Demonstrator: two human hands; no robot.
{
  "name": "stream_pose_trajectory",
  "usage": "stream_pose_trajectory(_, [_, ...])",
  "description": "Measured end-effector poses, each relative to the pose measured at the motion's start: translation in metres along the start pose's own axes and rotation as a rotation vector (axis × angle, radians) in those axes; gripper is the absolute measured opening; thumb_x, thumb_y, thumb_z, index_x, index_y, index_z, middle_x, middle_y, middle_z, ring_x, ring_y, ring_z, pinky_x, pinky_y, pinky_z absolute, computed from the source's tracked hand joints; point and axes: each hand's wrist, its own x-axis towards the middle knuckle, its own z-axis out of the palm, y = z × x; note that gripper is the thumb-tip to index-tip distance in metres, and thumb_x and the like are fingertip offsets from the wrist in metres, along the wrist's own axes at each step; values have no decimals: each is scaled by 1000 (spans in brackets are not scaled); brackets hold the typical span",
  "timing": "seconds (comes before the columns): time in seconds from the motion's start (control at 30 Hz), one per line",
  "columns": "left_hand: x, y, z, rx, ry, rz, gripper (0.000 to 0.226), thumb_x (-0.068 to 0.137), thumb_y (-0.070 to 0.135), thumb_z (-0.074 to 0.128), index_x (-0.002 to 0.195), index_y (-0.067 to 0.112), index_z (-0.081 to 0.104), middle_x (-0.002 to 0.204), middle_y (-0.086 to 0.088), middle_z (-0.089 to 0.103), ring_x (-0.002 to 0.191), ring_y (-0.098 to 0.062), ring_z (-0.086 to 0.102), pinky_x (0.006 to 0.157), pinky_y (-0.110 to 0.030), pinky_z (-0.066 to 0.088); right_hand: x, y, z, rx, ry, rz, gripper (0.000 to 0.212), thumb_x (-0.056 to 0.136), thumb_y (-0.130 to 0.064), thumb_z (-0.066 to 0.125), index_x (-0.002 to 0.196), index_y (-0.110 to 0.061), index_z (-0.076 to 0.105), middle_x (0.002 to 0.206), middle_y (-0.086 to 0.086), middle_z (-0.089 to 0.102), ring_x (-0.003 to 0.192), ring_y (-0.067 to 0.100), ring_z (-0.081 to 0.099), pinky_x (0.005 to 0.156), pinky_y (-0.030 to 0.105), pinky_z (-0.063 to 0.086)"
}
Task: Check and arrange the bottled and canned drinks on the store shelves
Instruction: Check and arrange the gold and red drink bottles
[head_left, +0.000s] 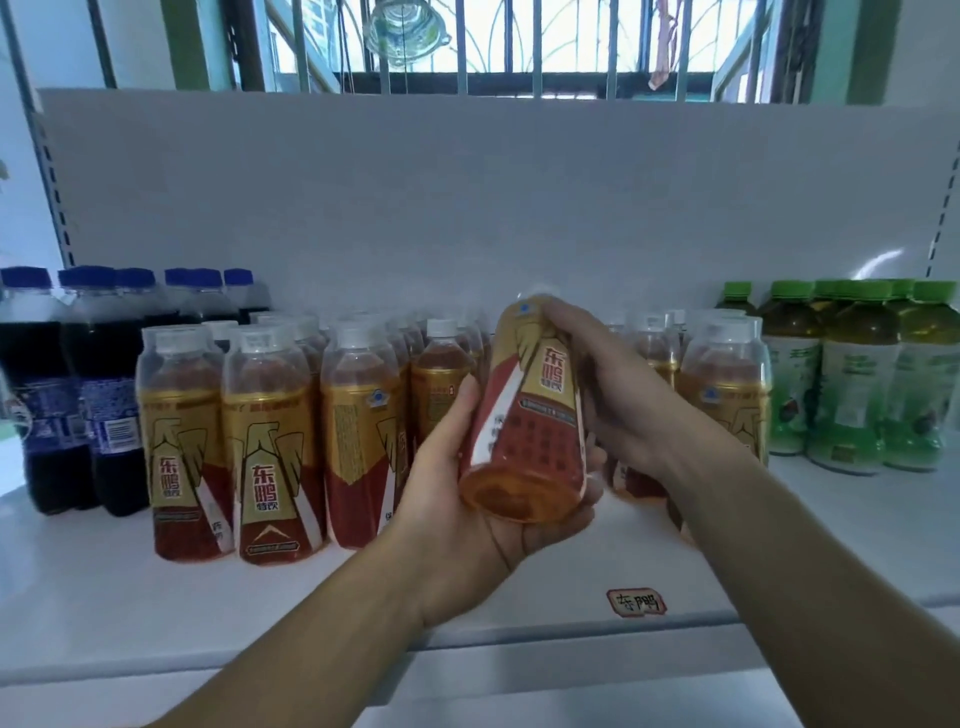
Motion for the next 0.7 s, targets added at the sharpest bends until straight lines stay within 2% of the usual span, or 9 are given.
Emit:
stream_pose_trajectory(0.1, [-10, 1, -1, -201, -168, -122, 77, 95, 65, 45, 140, 3, 54, 135, -30, 55, 106, -40, 67, 88, -45, 57, -8, 0, 0, 199, -79, 118, 52, 86, -59, 69, 103, -9, 73, 93, 10, 72, 92, 26, 68, 103, 48, 51])
stream_pose_trajectory(0.17, [-15, 6, 4, -271, -241, -151, 68, 100, 52, 50, 151, 8, 40, 152, -24, 40, 134, -41, 47, 108, -47, 43, -14, 0, 2, 346, -117, 180, 44, 92, -57, 62, 89, -15, 77, 87, 6, 74, 85, 21, 71, 89, 39, 53])
stream_pose_trajectory(0.2, [-17, 9, 8, -287, -245, -143, 68, 99, 46, 51, 153, 8, 37, 155, -22, 37, 140, -41, 38, 114, -47, 35, -15, 3, 2, 397, -116, 202, 45, 92, -58, 62, 87, -17, 78, 89, 5, 74, 88, 20, 70, 90, 37, 51])
stream_pose_trajectory(0.3, [-18, 15, 18, -302, -254, -126, 64, 97, 39, 53, 149, 3, 42, 148, -24, 47, 136, -42, 41, 111, -48, 37, -14, 9, 2, 519, -85, 275, 44, 79, -54, 71, 92, -13, 79, 101, 8, 73, 102, 22, 66, 99, 35, 46])
stream_pose_trajectory(0.37, [-18, 15, 19, -272, -262, -120, 61, 100, 42, 51, 151, 11, 40, 148, -22, 48, 138, -42, 41, 109, -48, 40, -16, 8, 0, 541, -87, 259, 45, 80, -56, 73, 93, -13, 77, 98, 9, 73, 98, 24, 69, 95, 38, 49])
stream_pose_trajectory(0.47, [-17, 12, 17, 2, -199, -68, 60, 95, 52, 56, 143, 17, 52, 141, -21, 55, 132, -40, 50, 103, -46, 46, -24, -3, -1, 520, -84, 192, 43, 84, -54, 69, 87, -12, 78, 86, 10, 74, 78, 25, 73, 80, 41, 54])
stream_pose_trajectory(0.57, [-17, 10, 9, 522, -24, 101, 52, 74, 50, 73, 120, 24, 71, 120, -5, 72, 113, -24, 67, 100, -42, 49, -33, -13, 0, 493, -119, 58, 53, 79, -41, 76, 117, -5, 69, 91, 10, 71, 77, 24, 70, 74, 38, 59])
stream_pose_trajectory(0.63, [-16, 11, 5, 817, 55, 235, 63, 68, 37, 87, 125, 30, 61, 114, 7, 73, 108, -13, 68, 106, -43, 47, -38, -17, 1, 373, -126, -89, 62, 68, -27, 82, 124, -8, 63, 91, 9, 72, 76, 23, 71, 66, 37, 61])
stream_pose_trajectory(0.7, [-13, 13, 1, 1050, 140, 357, 70, 70, 21, 90, 127, 36, 50, 114, 10, 69, 106, -8, 66, 103, -40, 50, -40, -15, -2, 111, -107, -271, 70, 61, -13, 84, 127, -16, 60, 99, 6, 74, 86, 23, 73, 70, 34, 60])
